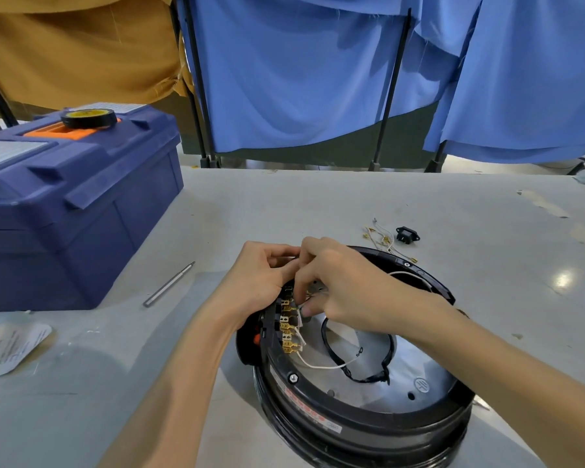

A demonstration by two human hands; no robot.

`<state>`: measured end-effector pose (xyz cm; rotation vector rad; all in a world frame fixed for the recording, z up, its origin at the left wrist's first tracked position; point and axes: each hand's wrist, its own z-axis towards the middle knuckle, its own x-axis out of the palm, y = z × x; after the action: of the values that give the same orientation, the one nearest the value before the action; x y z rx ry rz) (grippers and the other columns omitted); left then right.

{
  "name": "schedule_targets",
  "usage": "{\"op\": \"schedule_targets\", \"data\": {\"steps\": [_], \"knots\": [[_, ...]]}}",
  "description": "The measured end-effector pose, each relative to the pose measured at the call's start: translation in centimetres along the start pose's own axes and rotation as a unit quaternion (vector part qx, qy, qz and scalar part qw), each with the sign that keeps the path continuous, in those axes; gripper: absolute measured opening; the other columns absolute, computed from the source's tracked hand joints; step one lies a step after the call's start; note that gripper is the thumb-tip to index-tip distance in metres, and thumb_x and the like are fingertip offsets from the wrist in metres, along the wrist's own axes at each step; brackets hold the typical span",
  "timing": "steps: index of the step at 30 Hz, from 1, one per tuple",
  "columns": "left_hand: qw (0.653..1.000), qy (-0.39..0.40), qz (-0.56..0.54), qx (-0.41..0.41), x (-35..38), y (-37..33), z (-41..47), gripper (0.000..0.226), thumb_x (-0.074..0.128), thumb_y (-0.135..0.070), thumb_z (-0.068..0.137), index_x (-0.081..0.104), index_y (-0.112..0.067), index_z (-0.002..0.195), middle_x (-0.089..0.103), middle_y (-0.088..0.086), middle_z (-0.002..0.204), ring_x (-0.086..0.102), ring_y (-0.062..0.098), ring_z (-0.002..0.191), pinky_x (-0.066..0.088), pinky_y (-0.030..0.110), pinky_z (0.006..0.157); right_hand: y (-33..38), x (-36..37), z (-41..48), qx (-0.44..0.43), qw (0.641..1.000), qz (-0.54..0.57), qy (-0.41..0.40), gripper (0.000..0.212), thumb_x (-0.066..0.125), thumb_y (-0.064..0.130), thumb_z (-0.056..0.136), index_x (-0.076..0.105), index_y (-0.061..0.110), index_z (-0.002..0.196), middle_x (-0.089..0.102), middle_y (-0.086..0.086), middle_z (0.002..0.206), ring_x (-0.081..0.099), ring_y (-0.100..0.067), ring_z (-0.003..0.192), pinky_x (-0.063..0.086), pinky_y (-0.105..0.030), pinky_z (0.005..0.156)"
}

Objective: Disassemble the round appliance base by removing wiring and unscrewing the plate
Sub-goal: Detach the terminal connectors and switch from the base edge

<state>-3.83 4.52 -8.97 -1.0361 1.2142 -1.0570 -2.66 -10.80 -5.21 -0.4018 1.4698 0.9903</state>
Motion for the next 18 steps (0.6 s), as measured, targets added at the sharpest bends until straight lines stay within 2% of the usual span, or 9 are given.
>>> {"op": "schedule_targets", "data": {"steps": [2, 4, 7, 10, 13, 16, 18], "knots": [[1.0, 0.007, 0.002, 0.008, 0.0, -0.12, -0.11, 0.022, 0.067, -0.021, 0.087, 0.075, -0.035, 0.071, 0.075, -0.008, 0.071, 0.07, 0.002, 0.067, 0.05, 0.013, 0.057, 0.23, 0.21, -0.14, -0.008, 1.0, -0.008, -0.005, 0.008, 0.074, 0.006, 0.078, 0.074, 0.013, 0.081, 0.042, 0.004, 0.092, 0.043, -0.017, 0.091, 0.038, -0.03, 0.079], [1.0, 0.016, 0.011, 0.016, -0.05, -0.08, -0.15, 0.033, 0.065, -0.009, 0.088, 0.075, -0.034, 0.068, 0.074, -0.005, 0.067, 0.069, 0.004, 0.061, 0.049, 0.014, 0.053, 0.38, 0.47, -0.25, -0.027, 0.999, -0.022, -0.017, 0.011, 0.068, -0.002, 0.076, 0.072, 0.008, 0.074, 0.05, 0.002, 0.089, 0.046, -0.02, 0.089, 0.043, -0.038, 0.078], [1.0, 0.015, 0.009, 0.02, -0.1, -0.01, 0.01, 0.042, 0.06, 0.009, 0.081, 0.075, -0.03, 0.076, 0.076, -0.001, 0.073, 0.072, 0.008, 0.068, 0.053, 0.016, 0.057, 0.73, 0.76, -0.22, -0.048, 0.997, -0.055, -0.029, 0.01, 0.06, -0.006, 0.066, 0.062, 0.004, 0.062, 0.065, -0.009, 0.084, 0.054, -0.031, 0.084, 0.048, -0.043, 0.071], [1.0, 0.017, -0.006, 0.017, -0.05, 0.1, 0.22, 0.046, 0.058, 0.018, 0.078, 0.074, -0.025, 0.079, 0.076, -0.004, 0.071, 0.071, 0.007, 0.067, 0.052, 0.015, 0.057, 0.85, 0.82, -0.02, -0.049, 0.996, -0.06, -0.032, 0.012, 0.055, -0.004, 0.06, 0.053, 0.008, 0.056, 0.065, -0.014, 0.078, 0.055, -0.036, 0.078, 0.047, -0.044, 0.067], [0.999, 0.024, -0.003, 0.021, -0.06, 0.19, 0.29, 0.04, 0.059, 0.017, 0.079, 0.074, -0.02, 0.086, 0.076, -0.004, 0.072, 0.071, 0.006, 0.068, 0.052, 0.015, 0.059, 0.7, 0.8, -0.07, -0.04, 0.997, -0.055, -0.032, 0.016, 0.054, -0.003, 0.06, 0.049, 0.011, 0.056, 0.064, -0.016, 0.077, 0.055, -0.036, 0.077, 0.047, -0.044, 0.067], [0.999, 0.024, -0.009, 0.028, -0.13, 0.25, 0.28, 0.027, 0.065, 0.01, 0.082, 0.073, -0.008, 0.099, 0.076, -0.004, 0.075, 0.071, 0.005, 0.07, 0.052, 0.013, 0.059, 0.65, 0.88, -0.05, -0.029, 0.998, -0.045, -0.031, 0.013, 0.056, -0.004, 0.061, 0.053, 0.007, 0.055, 0.066, -0.016, 0.076, 0.056, -0.036, 0.079, 0.047, -0.043, 0.068], [0.999, 0.025, -0.016, 0.03, -0.07, 0.24, 0.23, 0.022, 0.068, 0.004, 0.083, 0.073, -0.01, 0.099, 0.076, -0.003, 0.078, 0.072, 0.005, 0.071, 0.052, 0.013, 0.06, 0.62, 0.82, -0.06, -0.024, 0.998, -0.046, -0.025, 0.009, 0.056, -0.003, 0.062, 0.056, 0.003, 0.056, 0.067, -0.017, 0.077, 0.057, -0.036, 0.081, 0.046, -0.043, 0.07]]}}
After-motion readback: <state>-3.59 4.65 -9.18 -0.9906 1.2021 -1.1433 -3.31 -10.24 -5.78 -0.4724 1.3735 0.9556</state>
